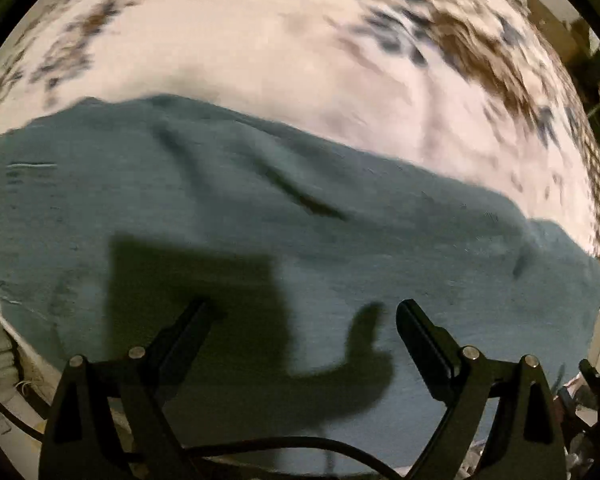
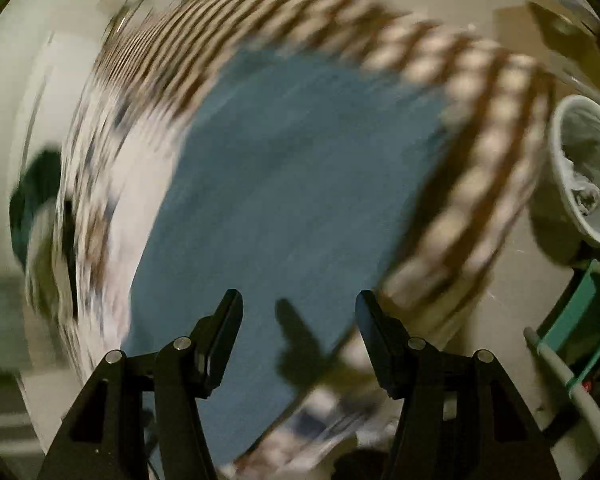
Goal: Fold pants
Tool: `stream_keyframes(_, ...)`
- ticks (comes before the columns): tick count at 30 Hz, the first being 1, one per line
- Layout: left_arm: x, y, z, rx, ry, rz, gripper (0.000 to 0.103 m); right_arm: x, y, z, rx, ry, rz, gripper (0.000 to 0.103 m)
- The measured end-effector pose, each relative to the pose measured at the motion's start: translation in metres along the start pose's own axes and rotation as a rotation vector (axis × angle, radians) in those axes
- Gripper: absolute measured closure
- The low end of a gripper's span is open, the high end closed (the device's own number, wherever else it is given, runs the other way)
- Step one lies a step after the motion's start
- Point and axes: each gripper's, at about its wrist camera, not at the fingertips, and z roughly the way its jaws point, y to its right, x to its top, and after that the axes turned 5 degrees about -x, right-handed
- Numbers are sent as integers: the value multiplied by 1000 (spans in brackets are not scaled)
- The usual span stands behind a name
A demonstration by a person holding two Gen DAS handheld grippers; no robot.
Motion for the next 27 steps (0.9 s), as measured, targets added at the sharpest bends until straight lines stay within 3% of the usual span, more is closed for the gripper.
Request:
stream_keyframes(2,-2,6,16,32,-22,-6,8,20,25,8,37,9,48,42)
stream_keyframes(5,0,3,22,42,-20,-40,0,40,40,15,138,24,76,42)
stream_keyframes(10,9,-15,29,49,-23,-80,0,56,42,20,266,33,94,42)
stream_keyframes(11,25,-19,32,55,-21,-85,0,60,43,23,303,32,109,42)
stream_keyframes(14,21,-14,34,68,11,-99,0,63,36,37,368,22,129,46)
stream_keyframes(15,21,-15,34,67,17,-109,0,63,30,44,367,18,132,50)
stream_keyframes(17,20,-14,34,63,22,-117,0,63,28,54,349,17,152,73)
stream_keyframes(19,20,-14,32,65,12,-109,0,62,17,50,295,39,111,80)
stream_keyframes(21,18,-13,27,65,13,-106,0,56,-7,39,268,62,66,84)
stream_keyframes(27,17,-16,-34,106,127,-77,0,22,-82,-14,275,83,-119,86)
